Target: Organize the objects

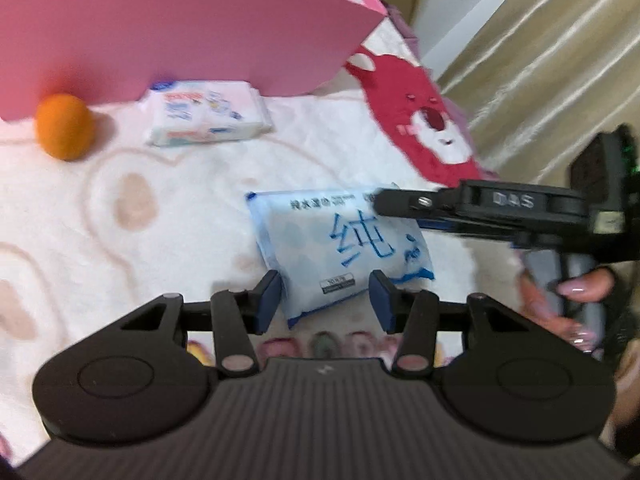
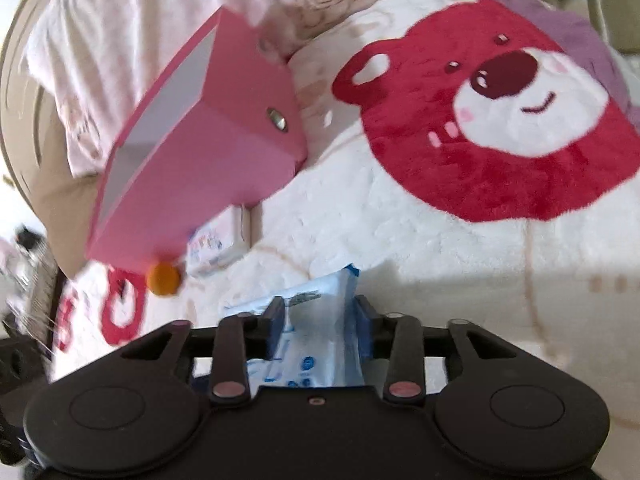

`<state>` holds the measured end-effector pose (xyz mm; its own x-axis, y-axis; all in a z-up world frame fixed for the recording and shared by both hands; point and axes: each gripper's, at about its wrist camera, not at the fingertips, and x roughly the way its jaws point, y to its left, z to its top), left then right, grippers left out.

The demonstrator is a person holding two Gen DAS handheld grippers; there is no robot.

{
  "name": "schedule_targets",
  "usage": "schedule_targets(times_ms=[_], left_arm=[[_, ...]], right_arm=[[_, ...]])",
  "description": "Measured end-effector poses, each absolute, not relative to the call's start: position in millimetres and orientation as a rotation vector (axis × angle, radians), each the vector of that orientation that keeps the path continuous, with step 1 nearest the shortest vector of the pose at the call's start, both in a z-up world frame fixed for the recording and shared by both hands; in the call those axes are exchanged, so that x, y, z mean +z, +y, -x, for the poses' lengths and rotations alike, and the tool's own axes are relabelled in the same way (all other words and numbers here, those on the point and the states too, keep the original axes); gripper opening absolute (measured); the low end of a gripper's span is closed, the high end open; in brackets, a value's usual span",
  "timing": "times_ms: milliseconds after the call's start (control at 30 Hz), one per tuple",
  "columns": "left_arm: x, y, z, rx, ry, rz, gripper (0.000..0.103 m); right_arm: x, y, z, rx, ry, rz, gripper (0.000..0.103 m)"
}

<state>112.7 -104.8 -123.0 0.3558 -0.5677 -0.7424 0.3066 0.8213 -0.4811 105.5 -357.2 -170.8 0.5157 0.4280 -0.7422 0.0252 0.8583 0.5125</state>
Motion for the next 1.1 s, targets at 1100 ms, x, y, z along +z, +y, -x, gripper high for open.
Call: schedule_targets(times_ms=[1100], left_arm=[[-107, -93, -96, -0.578, 1.098, 0.468, 0.04]], right_arm=[[-146, -310, -58, 0.289, 1.088, -0.234, 0.052]])
